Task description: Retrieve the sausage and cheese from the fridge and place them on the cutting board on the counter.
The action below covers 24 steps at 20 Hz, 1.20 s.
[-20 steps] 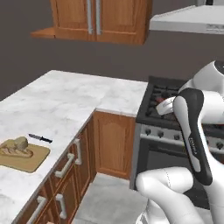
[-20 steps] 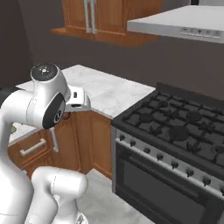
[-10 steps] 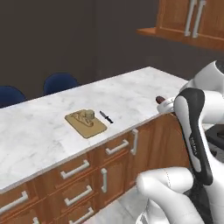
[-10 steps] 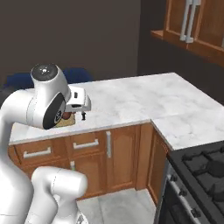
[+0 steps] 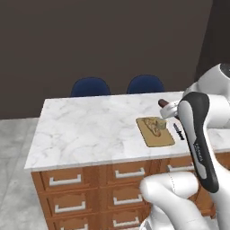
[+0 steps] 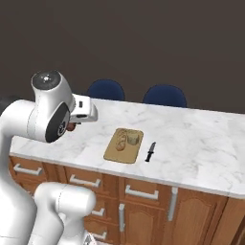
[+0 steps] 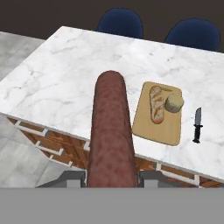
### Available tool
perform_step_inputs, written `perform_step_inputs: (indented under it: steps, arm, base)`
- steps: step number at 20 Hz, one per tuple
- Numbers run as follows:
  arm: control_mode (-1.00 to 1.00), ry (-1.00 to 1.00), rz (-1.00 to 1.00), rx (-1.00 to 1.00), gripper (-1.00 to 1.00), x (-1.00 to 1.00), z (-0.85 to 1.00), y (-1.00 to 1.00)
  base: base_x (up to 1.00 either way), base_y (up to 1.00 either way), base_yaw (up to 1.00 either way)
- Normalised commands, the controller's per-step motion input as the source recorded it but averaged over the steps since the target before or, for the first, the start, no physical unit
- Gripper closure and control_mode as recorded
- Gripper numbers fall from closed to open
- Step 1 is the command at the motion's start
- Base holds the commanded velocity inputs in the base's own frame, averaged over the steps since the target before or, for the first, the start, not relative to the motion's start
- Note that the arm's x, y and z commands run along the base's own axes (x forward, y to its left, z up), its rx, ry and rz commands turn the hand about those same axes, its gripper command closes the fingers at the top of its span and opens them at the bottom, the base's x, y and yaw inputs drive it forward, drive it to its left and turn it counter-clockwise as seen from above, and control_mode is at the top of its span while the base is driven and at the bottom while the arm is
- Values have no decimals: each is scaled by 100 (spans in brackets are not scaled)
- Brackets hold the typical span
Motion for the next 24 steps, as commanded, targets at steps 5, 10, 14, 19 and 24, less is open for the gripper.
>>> perform_step_inputs:
  steps: [5,10,14,19,24]
  arm:
    - [100,0,0,0,100,0,0,0]
    - [100,0,0,0,100,0,0,0]
    - [100,0,0,0,100,0,0,0]
    - [100,0,0,0,100,0,0,0]
    - [100,0,0,0,100,0,0,0]
  base:
    - [20,-15,10]
    - [0,-4,0]
    - [0,0,0]
    - [0,0,0]
    - [1,-2,0]
